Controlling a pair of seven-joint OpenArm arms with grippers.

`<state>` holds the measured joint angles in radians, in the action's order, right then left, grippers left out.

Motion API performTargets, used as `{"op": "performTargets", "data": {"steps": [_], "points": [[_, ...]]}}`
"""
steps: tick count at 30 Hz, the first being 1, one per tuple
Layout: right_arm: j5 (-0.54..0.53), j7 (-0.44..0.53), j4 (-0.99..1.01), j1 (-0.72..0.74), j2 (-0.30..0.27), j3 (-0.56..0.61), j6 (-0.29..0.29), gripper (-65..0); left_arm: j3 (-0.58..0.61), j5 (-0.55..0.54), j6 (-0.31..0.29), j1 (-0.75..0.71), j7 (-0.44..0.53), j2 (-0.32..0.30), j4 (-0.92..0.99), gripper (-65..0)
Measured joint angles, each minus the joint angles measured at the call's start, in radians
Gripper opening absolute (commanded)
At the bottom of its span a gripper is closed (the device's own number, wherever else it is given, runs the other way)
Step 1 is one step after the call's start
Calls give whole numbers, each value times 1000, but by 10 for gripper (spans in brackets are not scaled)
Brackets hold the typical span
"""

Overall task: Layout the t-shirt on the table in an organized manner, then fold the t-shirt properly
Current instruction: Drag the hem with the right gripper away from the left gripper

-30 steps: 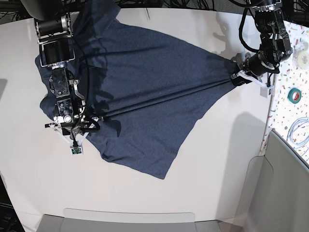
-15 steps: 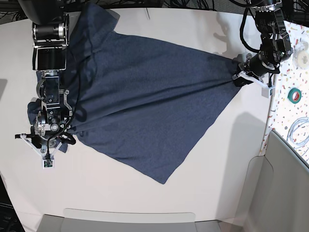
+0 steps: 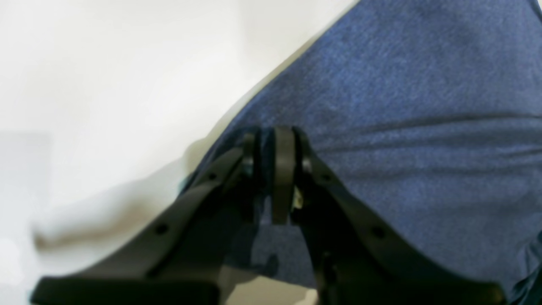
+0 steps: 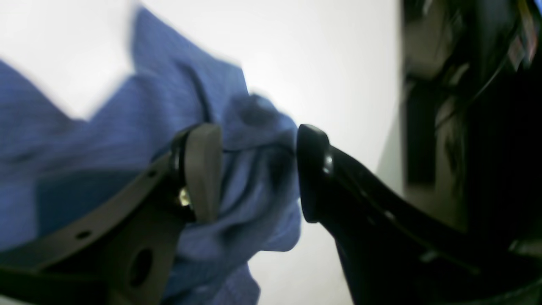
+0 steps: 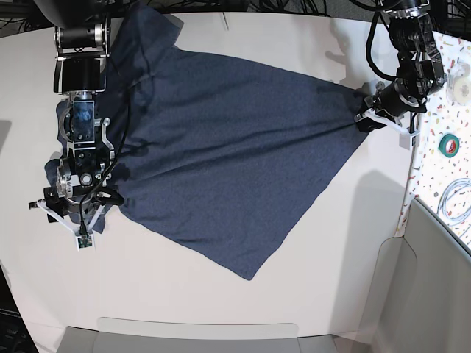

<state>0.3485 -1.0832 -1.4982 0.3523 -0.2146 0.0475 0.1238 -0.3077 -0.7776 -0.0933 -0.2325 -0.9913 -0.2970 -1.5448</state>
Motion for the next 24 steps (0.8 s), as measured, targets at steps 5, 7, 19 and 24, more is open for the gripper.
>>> {"op": "performTargets", "data": {"steps": [5, 7, 19, 24], "points": [[-10, 11, -151, -5, 60, 0, 69, -362, 0, -3, 0, 0, 1, 0, 0, -598], [-3, 0, -135, 14, 49, -2, 71, -362, 0, 1, 0, 0, 3, 0, 0, -598], [-2, 127, 534, 335, 55, -101, 64, -362, 0, 4, 0, 0, 6, 0, 0, -598], [-91, 200, 720, 391, 51, -101, 68, -361, 0, 4, 0, 0, 5, 0, 0, -598]]}}
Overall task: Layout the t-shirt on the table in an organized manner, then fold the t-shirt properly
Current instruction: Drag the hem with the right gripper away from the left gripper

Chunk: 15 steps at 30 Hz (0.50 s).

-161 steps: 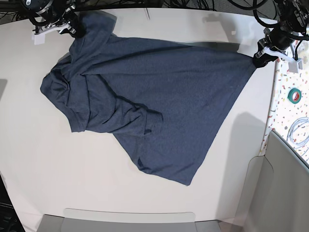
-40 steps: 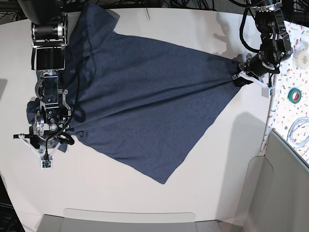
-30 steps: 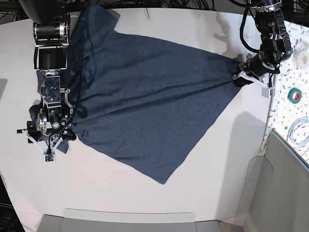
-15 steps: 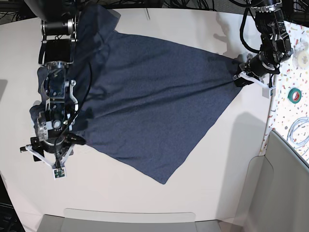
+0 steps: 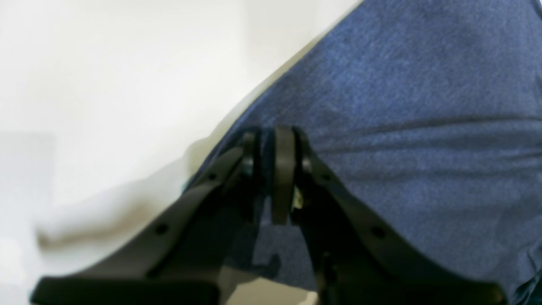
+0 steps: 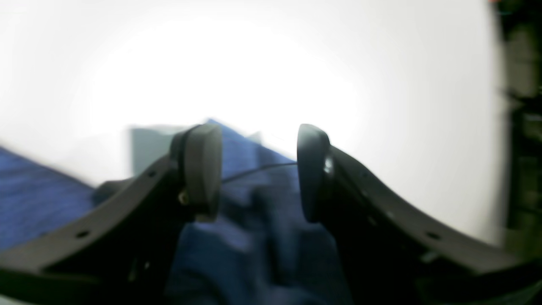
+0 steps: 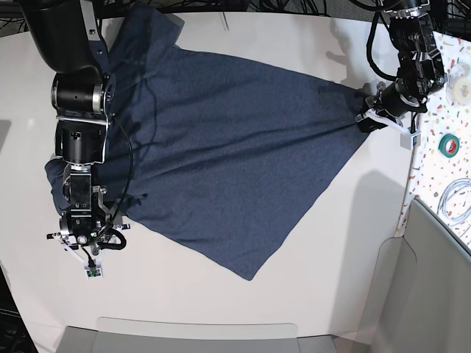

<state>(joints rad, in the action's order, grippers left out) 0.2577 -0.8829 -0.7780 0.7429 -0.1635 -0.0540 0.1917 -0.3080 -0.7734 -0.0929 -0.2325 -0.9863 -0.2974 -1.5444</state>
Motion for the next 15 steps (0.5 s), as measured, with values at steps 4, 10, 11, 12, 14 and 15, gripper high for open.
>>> {"op": "performTargets", "data": {"steps": [4, 10, 11, 12, 14, 15], "points": [[-74, 5, 59, 6, -40, 1, 3, -361, 0, 0, 0, 0, -1, 0, 0, -598], [-89, 8, 61, -2, -85, 5, 0, -364, 0, 0, 4, 0, 1, 0, 0, -598], [-90, 11, 61, -10, -84, 5, 0, -366, 0, 0, 4, 0, 1, 0, 0, -598], [-93, 13, 61, -19, -83, 8, 4, -372, 0, 0, 3, 0, 1, 0, 0, -598], [-100, 15, 61, -35, -86, 8, 6, -437, 0, 0, 3, 0, 1, 0, 0, -598], [-100, 25, 64, -39, -89, 8, 7, -510, 0, 0, 3, 0, 1, 0, 0, -598]]}}
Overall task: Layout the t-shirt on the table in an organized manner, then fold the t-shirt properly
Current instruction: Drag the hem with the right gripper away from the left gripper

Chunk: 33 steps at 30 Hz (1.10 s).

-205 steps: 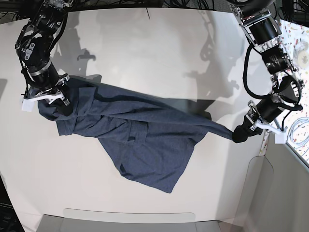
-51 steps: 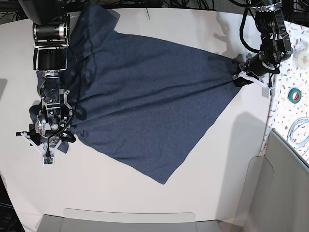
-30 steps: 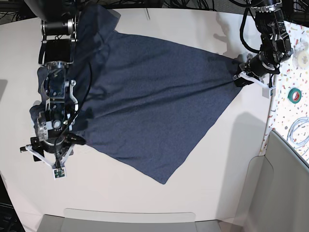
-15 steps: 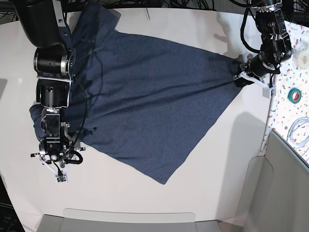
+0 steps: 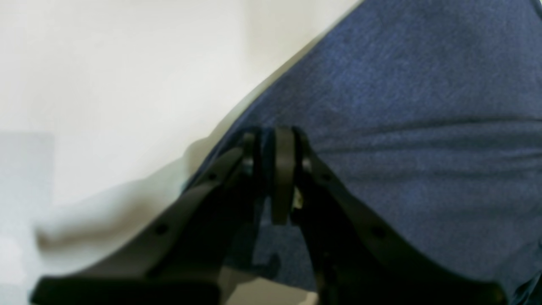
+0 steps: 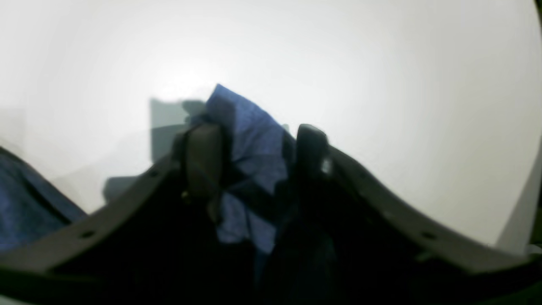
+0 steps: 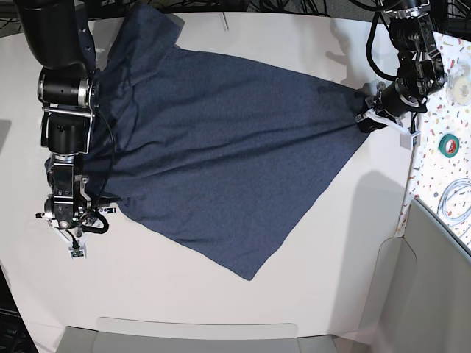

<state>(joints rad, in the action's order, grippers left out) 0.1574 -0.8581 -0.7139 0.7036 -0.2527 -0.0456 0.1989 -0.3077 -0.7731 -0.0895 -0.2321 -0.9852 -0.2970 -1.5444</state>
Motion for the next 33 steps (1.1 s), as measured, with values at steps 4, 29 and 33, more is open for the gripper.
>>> {"op": "performTargets", "data": {"steps": [4, 29, 33], "points": [[3, 11, 14, -8, -10, 0, -1, -650, 0, 0, 0, 0, 0, 0, 0, -598], [-8, 283, 29, 113, -113, -8, -332, -650, -2, -3, -4, -14, 16, 0, 0, -599], [5, 322, 101, 181, -102, -8, -405, -490, -3, -5, -4, -14, 15, 0, 0, -599]]}}
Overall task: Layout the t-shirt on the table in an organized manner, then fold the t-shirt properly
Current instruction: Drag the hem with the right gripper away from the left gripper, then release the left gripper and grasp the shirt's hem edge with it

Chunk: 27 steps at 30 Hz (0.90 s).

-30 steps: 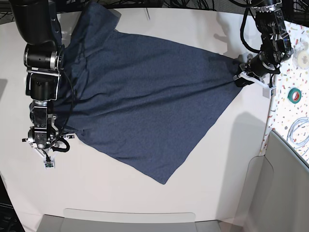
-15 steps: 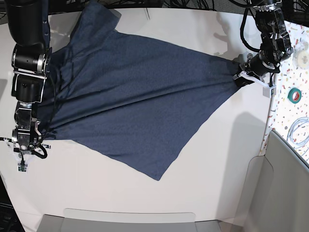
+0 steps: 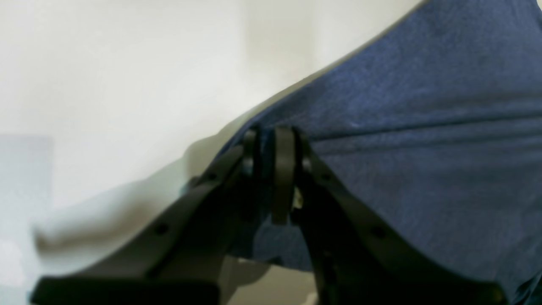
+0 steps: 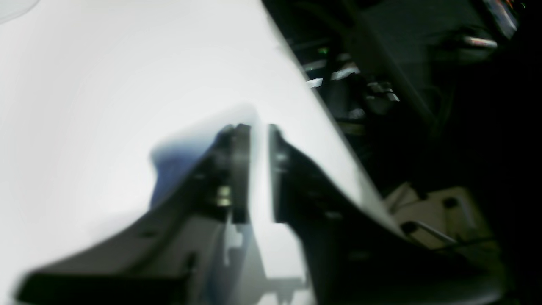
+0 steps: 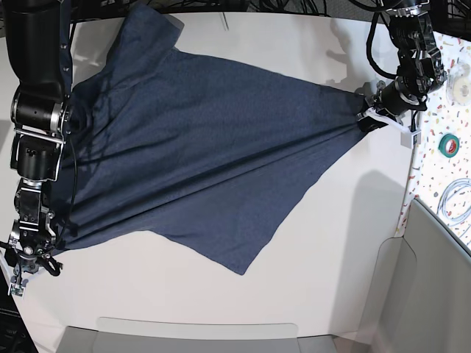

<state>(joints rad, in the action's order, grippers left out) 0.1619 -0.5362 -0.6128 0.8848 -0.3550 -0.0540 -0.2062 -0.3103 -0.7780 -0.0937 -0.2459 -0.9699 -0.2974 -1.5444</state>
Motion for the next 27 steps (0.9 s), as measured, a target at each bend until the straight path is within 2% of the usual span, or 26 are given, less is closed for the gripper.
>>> {"op": "performTargets", "data": {"steps": [2, 5, 6, 8, 10, 12, 14, 16, 19, 23, 27], "points": [[5, 44, 79, 40, 5, 2, -4, -360, 0, 0, 0, 0, -1, 0, 0, -599], [2, 114, 185, 78, 21, 3, 1, -206, 0, 0, 0, -1, -1, 0, 0, -599], [2, 142, 208, 84, 26, 4, 2, -159, 0, 0, 0, 0, -2, 0, 0, -599], [-2, 162, 226, 91, 34, 5, 11, -109, -3, 0, 0, 0, -1, 0, 0, -599], [-1, 175, 223, 93, 39, 5, 48, -98, -4, 0, 0, 0, -1, 0, 0, -599], [-3, 176, 222, 99, 43, -2, 123, -98, -5, 0, 1, 0, -3, 0, -3, -599], [-3, 174, 221, 95, 55, -2, 174, -98, -7, 6, 11, 0, -10, 1, -16, -599], [-10, 117, 209, 74, 76, -2, 198, -98, -26, 36, 25, -1, -43, 3, -54, -599], [-117, -11, 78, -25, 104, -2, 268, -99, -136, 71, 36, -12, -73, 66, -134, -599], [-322, -147, -239, -219, 105, 2, 284, -99, -230, 92, 45, -14, -99, 140, -287, -599], [-388, -196, -504, -332, 80, -4, 274, -99, -226, 74, 38, 62, -80, 153, -413, -598]]}}
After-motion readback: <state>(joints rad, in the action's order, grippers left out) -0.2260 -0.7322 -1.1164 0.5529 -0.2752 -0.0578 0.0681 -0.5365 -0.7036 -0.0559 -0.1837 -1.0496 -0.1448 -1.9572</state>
